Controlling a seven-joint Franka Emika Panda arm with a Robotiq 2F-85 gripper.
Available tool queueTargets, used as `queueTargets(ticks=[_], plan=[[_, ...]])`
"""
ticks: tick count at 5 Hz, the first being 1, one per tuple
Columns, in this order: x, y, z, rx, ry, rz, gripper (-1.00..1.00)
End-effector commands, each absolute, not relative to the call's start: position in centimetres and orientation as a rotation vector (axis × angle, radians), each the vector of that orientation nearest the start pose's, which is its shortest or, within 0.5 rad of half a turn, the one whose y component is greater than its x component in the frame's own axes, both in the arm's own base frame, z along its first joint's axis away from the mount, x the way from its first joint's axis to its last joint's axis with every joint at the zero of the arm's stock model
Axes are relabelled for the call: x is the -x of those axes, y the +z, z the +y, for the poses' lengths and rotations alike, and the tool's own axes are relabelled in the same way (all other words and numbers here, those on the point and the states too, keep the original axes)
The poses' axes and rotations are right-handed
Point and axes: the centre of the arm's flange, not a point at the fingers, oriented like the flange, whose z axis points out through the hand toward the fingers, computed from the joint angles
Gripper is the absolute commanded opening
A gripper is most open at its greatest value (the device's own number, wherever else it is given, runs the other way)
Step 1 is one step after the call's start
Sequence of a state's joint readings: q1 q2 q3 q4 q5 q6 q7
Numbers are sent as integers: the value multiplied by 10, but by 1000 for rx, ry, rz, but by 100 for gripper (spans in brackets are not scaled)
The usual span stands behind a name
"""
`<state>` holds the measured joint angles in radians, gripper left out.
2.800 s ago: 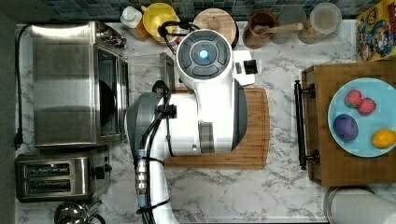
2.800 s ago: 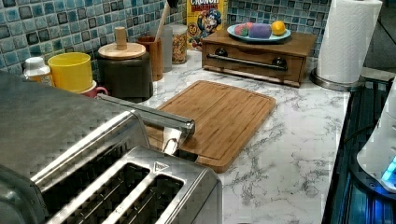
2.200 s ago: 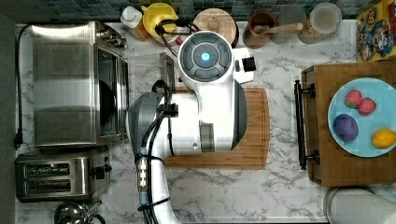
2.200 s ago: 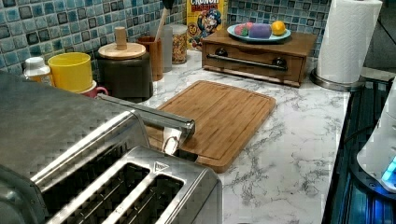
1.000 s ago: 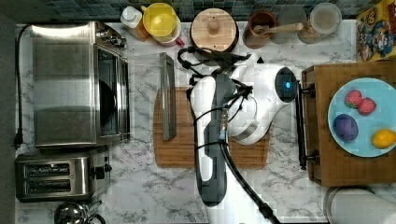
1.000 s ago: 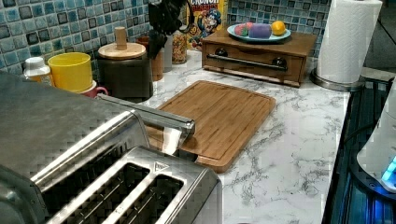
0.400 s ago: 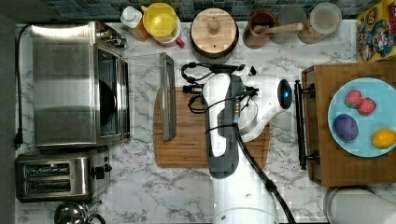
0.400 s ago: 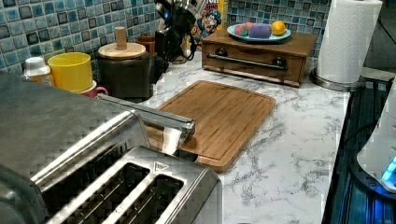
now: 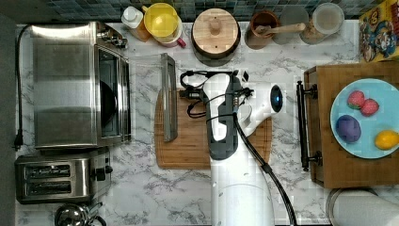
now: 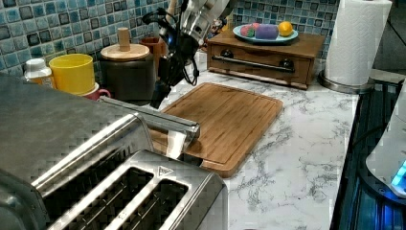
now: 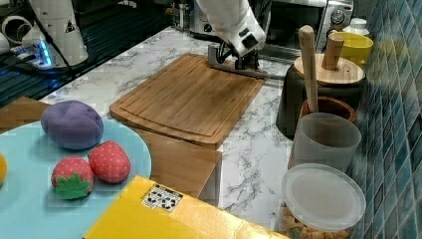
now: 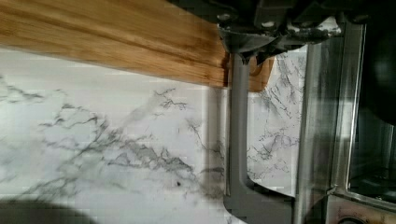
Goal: Close the oven.
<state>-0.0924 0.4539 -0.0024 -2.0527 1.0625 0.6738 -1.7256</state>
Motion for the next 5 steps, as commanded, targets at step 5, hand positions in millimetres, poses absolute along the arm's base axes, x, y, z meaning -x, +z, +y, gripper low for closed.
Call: queueTargets(ticks=[5], plan=[[-605,221,15,2304,-218,-75,-100]])
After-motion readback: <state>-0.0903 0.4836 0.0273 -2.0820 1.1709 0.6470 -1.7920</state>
